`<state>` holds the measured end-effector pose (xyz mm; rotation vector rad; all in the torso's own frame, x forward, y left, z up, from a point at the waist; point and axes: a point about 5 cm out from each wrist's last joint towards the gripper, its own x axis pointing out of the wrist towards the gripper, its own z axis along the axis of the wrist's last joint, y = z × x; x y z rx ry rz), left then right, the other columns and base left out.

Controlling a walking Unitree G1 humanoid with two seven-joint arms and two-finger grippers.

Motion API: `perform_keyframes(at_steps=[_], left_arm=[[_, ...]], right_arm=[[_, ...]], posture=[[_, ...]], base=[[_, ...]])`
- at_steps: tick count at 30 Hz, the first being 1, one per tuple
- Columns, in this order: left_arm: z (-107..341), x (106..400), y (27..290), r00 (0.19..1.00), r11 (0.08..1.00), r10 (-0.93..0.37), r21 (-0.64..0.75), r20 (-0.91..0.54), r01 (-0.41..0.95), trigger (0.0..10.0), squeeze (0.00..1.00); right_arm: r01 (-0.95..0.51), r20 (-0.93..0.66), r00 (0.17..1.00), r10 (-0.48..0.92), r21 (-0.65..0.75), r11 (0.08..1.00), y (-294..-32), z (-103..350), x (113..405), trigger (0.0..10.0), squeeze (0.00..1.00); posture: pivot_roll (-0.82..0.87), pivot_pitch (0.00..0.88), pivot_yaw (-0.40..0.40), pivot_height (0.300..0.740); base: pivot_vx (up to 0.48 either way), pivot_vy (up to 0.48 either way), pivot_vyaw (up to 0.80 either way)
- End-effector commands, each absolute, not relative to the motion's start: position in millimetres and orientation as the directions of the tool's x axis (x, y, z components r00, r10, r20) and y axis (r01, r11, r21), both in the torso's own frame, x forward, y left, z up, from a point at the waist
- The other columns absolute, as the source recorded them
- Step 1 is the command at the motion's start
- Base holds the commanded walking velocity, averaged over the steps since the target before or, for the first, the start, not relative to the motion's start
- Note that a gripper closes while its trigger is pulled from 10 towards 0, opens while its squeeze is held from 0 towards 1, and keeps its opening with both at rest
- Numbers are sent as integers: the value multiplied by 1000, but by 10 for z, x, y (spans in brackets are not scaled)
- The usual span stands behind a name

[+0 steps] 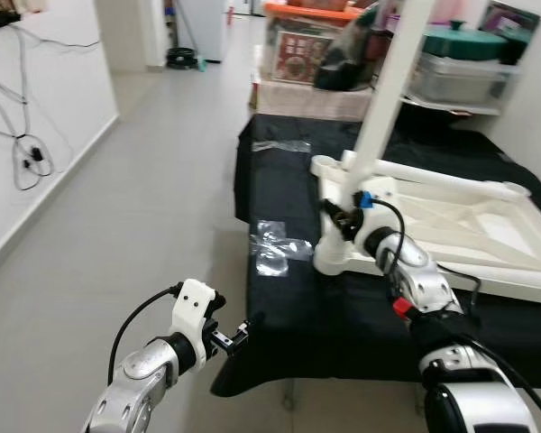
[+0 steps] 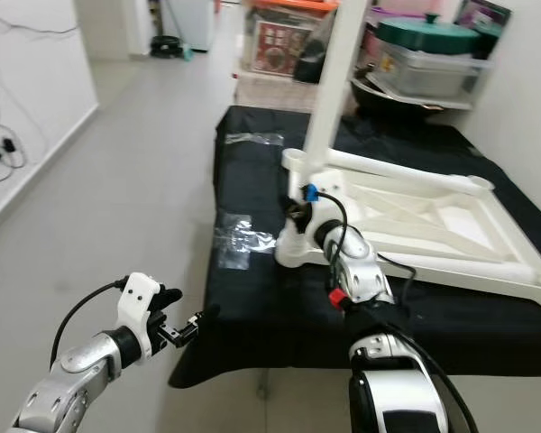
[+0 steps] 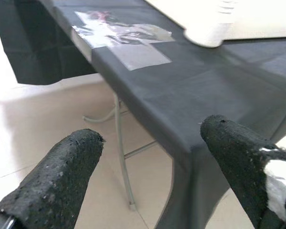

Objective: Building children table

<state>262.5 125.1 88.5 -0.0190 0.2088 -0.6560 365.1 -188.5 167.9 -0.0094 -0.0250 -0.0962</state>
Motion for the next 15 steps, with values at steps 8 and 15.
perform_keyframes(at_steps=[8,15], left_arm=[[874,2624,1231,764,787,-614,-75,-197,613,10000,0],[866,2616,1223,766,789,-612,-79,-196,610,10000,0]], right_arm=[[280,168,946,-277,6,960,-1732,1946,3433,0,0],[259,220,944,-246,-31,965,-1687,2219,3493,10000,0]], posture=[[-6,0,-119,740],[-9,0,-128,740]], base=[[0,0,0],[0,0,0]])
